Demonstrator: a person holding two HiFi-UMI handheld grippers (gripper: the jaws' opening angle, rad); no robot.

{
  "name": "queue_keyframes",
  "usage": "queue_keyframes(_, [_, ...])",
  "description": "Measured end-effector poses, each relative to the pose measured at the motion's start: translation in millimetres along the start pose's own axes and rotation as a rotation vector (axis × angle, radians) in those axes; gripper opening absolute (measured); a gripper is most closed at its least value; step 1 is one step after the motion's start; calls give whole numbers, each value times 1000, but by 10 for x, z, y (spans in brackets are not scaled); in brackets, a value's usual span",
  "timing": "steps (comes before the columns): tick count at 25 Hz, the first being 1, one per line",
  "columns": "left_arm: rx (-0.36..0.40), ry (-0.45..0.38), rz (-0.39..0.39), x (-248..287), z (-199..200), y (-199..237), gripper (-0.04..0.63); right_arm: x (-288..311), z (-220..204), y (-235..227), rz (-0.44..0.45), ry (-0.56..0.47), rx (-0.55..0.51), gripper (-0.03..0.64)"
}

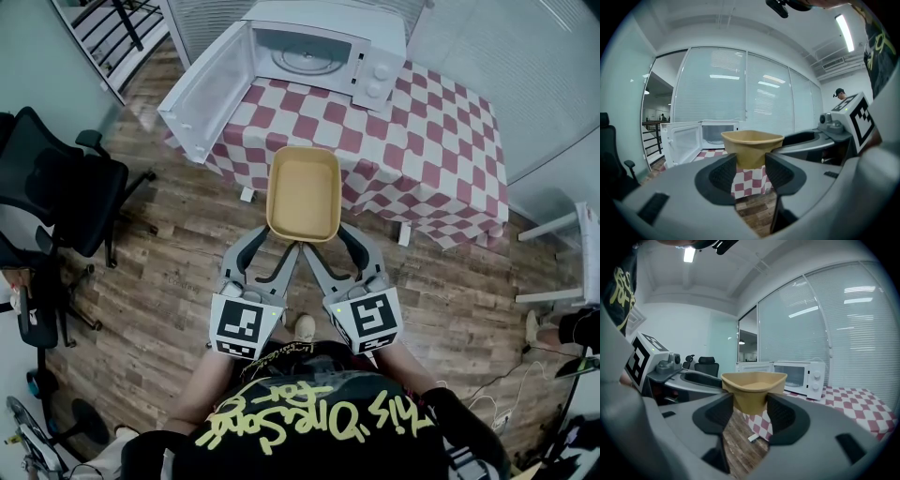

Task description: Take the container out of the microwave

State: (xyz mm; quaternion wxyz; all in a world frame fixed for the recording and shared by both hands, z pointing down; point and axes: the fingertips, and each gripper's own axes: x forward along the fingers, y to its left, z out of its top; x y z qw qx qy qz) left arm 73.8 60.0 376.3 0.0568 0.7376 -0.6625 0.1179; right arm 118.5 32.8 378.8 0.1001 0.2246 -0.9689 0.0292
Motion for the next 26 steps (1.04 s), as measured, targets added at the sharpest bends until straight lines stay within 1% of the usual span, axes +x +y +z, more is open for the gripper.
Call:
queue_keyframes(6, [1,3,4,-8,0,0,193,1,7,15,0,1,12,230])
queue_keyframes(26, [-2,8,-9,10,-1,-15,193,-18,-17,-17,-15,11,3,230])
